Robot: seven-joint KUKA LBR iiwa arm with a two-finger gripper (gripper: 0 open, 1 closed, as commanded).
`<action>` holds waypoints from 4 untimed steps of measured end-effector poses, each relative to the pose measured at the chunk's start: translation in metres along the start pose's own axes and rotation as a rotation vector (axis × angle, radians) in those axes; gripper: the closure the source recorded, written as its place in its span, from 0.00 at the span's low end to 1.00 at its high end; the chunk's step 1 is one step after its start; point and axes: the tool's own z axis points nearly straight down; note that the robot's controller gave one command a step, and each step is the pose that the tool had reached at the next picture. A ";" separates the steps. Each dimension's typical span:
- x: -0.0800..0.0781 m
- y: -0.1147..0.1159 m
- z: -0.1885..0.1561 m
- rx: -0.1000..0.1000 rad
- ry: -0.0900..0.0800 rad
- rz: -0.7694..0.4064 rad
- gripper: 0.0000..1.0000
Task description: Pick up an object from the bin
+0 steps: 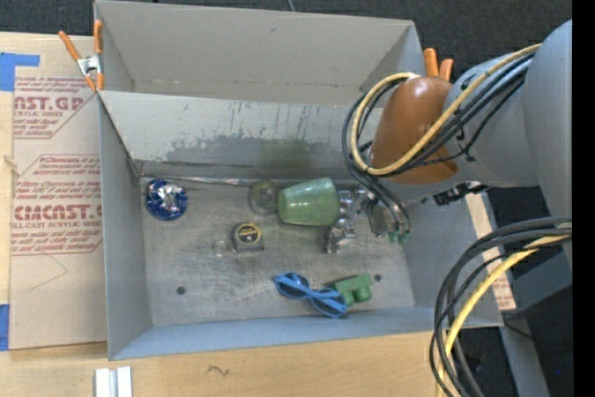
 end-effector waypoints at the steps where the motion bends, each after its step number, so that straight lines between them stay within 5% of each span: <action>1: -0.003 0.002 -0.094 -0.001 -0.007 -0.083 1.00; 2: -0.001 0.002 -0.090 -0.001 0.001 -0.082 0.00; 3: 0.001 0.006 -0.057 0.002 -0.019 -0.108 0.00; 4: 0.041 0.049 -0.071 -0.004 0.003 -0.101 0.00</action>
Offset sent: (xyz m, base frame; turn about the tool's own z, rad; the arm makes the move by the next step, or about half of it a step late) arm 0.0000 0.0019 0.0899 -0.0812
